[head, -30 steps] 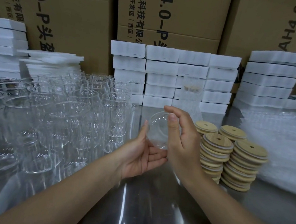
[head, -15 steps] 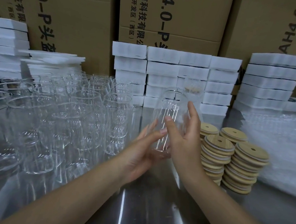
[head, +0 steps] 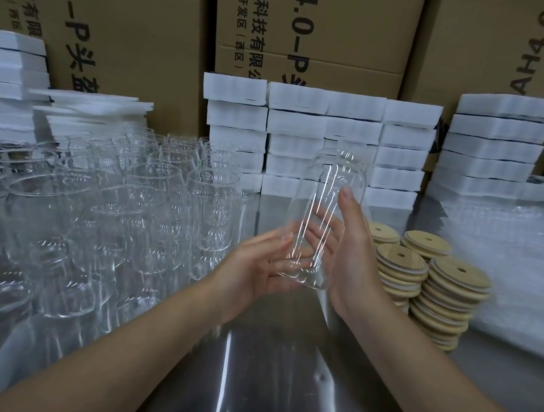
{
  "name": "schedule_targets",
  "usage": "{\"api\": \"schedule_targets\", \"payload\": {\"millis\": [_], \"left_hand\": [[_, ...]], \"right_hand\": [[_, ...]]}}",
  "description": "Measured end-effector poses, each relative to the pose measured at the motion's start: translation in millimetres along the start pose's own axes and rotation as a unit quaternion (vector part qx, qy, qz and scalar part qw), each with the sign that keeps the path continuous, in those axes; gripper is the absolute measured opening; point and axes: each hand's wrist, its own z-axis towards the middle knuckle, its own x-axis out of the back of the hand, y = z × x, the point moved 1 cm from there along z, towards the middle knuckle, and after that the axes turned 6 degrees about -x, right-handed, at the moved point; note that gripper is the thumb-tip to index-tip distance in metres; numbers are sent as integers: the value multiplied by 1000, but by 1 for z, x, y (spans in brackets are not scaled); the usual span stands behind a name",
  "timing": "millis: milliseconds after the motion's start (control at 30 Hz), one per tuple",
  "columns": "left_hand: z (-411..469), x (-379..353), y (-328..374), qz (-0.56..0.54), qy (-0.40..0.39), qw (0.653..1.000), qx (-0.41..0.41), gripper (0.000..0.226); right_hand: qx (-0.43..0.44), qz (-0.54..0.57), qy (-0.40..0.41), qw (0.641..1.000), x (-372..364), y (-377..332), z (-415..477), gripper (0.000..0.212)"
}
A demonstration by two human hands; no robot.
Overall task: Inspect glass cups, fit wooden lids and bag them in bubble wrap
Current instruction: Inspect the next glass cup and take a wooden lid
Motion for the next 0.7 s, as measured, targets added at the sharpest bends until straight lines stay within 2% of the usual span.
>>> {"api": "schedule_targets", "payload": {"millis": [100,200,300,333,433,500,700], "left_hand": [[0,0,0,-49,-25,998,27,52],[-1,-7,-1,-74,-41,996,26,67],[-2,-17,-6,-42,-20,999,-13,107],[-4,-20,-8,-6,3,999,-40,112],[-7,-23,-12,112,87,982,-126,94],[-9,-25,-12,148,109,972,-147,86],[-13,-28,-4,127,88,978,-140,70]], "right_hand": [[4,-19,-13,1000,2,-1,0,67],[22,-8,0,1000,3,-2,2,76],[52,-3,31,998,1,1,2,81],[66,-8,47,997,0,3,2,81],[104,-9,92,990,-3,2,1,94],[110,17,90,990,-5,1,2,96],[110,33,64,991,-4,-1,1,97]]}}
